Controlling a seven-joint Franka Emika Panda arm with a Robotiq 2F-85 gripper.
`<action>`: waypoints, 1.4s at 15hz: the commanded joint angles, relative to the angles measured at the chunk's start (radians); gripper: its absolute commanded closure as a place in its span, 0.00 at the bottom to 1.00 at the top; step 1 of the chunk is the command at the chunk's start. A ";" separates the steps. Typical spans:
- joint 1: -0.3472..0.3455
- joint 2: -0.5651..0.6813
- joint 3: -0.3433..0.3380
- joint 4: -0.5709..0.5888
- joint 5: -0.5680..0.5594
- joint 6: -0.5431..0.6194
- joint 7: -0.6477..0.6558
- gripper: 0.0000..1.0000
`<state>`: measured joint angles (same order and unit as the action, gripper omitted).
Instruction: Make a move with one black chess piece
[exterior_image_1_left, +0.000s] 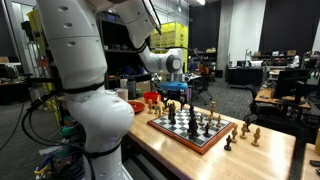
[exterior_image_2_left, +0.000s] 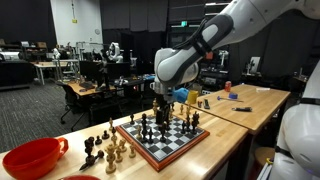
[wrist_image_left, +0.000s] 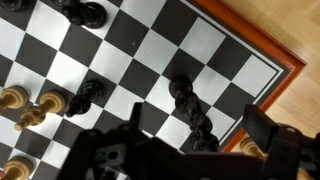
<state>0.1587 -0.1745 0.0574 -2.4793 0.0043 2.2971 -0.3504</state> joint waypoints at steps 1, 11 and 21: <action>-0.008 0.040 0.003 0.031 0.001 0.006 -0.029 0.09; -0.017 0.074 0.008 0.051 -0.006 0.008 -0.037 0.92; -0.012 0.020 0.014 0.043 -0.004 -0.025 -0.056 0.96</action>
<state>0.1507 -0.1102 0.0593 -2.4229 0.0028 2.2985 -0.3875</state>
